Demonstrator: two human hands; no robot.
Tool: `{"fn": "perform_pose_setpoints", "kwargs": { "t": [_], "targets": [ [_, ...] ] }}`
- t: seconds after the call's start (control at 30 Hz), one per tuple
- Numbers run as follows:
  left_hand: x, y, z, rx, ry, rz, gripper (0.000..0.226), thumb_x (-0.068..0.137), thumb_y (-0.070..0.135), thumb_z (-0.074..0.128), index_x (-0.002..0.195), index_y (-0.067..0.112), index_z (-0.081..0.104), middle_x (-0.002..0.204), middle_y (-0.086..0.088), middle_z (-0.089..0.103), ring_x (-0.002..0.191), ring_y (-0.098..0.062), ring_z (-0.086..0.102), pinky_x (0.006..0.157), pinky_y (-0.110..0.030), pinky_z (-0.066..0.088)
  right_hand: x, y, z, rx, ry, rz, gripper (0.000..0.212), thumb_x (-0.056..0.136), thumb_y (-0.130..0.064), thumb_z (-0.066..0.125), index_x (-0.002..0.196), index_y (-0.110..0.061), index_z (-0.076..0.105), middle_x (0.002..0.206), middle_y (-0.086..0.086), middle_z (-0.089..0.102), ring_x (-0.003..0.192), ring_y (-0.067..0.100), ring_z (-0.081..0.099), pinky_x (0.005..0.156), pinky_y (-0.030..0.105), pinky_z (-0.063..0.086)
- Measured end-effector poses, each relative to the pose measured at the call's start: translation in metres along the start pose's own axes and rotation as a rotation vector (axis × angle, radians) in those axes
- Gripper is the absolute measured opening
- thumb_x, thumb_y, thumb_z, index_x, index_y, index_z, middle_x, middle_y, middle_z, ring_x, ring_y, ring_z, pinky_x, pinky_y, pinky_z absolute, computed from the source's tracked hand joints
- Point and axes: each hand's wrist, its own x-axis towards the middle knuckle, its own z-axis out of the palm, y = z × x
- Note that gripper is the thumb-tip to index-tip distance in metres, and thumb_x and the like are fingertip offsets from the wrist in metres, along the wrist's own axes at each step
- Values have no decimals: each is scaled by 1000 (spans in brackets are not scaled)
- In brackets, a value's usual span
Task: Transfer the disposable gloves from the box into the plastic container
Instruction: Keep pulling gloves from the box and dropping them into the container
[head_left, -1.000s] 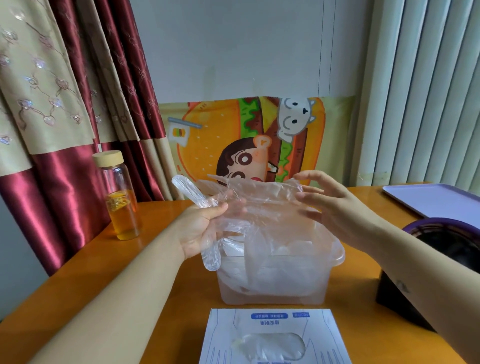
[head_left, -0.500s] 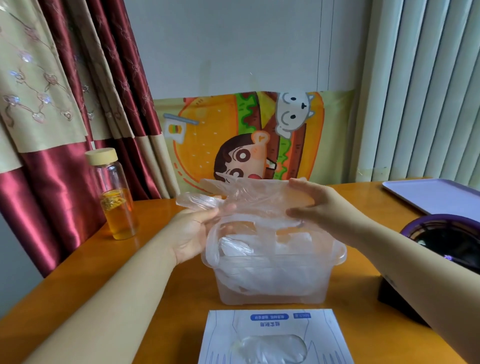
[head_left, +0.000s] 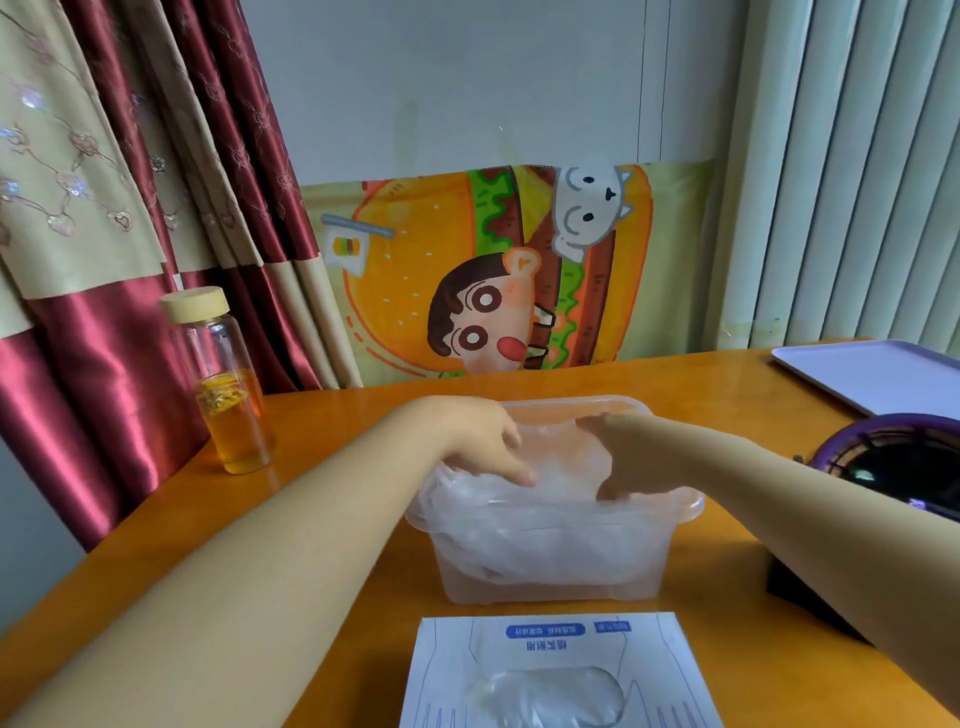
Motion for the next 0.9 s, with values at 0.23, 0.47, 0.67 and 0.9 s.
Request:
{"fn": "perform_pose_setpoints", "kwargs": {
  "t": [0.23,0.47,0.67,0.9],
  "targets": [
    [31,9,20,68,-298,-226,81,83,62,60,141,8,44,136,-10,53,98,-23,58,72,-27,52,16,-7,-3,-227,-168,-18,58,81,-39,71,123,-3,56,98,4,53,91,19,49,93,27,43],
    [49,7,40,305,-321,-275,58,94,45,54,142,14,43,147,-7,39,116,-31,50,84,-35,47,33,-9,10,-445,-374,80,91,70,-63,69,142,-15,39,141,2,43,137,32,28,114,55,12],
    [43,12,39,273,-257,-249,52,100,28,45,146,8,35,154,-11,29,134,-30,36,103,-37,39,36,-11,13,-578,-425,124,90,71,-74,56,143,-24,36,147,2,37,143,36,14,110,61,-4],
    [19,0,12,28,-238,-109,54,90,39,64,136,13,53,136,-4,55,106,-15,61,86,-26,52,3,-7,-21,-533,-6,67,73,74,-67,61,133,-24,50,131,4,49,126,28,40,108,48,21]
  ]
}}
